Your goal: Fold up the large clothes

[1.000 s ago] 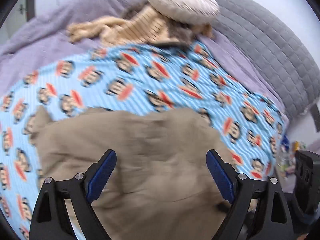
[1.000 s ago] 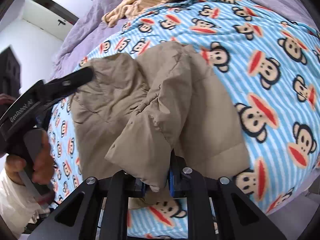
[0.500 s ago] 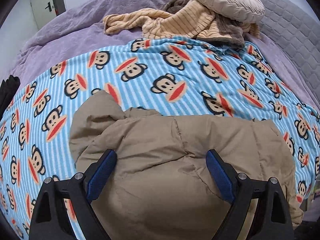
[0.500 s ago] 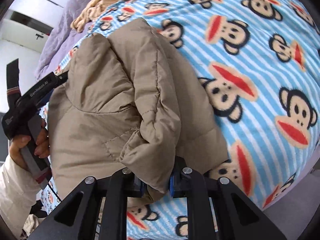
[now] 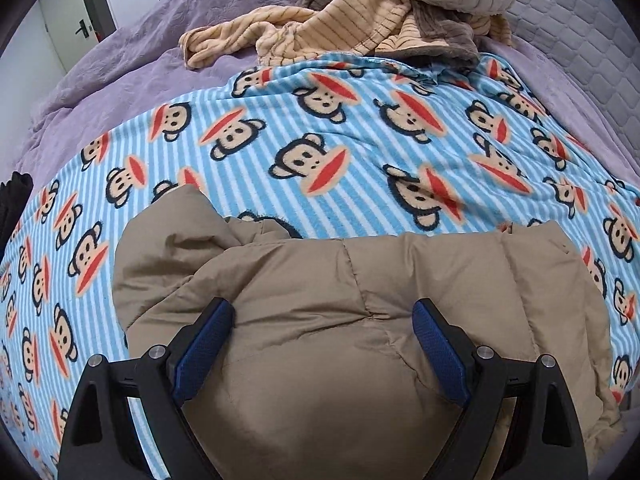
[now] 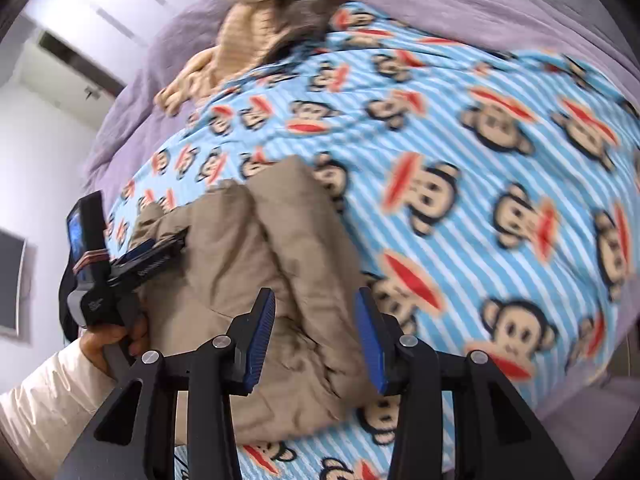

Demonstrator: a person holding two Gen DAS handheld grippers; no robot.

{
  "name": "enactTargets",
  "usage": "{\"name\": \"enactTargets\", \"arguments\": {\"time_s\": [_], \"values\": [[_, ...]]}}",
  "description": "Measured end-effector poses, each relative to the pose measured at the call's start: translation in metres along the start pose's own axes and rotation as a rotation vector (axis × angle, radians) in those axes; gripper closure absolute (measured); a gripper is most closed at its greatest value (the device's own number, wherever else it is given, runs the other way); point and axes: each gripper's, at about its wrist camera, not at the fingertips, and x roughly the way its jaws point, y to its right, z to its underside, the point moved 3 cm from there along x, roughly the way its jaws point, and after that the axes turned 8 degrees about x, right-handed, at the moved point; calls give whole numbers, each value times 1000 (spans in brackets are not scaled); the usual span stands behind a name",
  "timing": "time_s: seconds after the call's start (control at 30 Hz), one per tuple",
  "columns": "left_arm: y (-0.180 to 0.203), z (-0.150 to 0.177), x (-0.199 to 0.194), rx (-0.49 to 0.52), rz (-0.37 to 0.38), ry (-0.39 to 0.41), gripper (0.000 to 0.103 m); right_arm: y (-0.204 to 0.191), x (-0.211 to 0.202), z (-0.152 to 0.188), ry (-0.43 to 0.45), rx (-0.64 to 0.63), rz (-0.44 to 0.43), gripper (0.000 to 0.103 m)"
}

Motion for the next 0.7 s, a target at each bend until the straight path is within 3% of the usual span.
{"name": "enactTargets", "arguments": {"time_s": [0.13, 0.23, 0.47, 0.7], "values": [[1, 0, 0, 3, -16, -3, 10, -35, 51, -4, -105, -129, 6, 58], [2, 1, -1, 2, -24, -7, 10, -31, 89, 6, -186, -165, 70, 59], [1, 3, -14, -28, -43, -29, 10, -19, 100, 10, -254, -132, 31, 59], [-9, 34, -66, -90, -27, -40, 10, -13, 98, 21, -304, -138, -5, 59]]}}
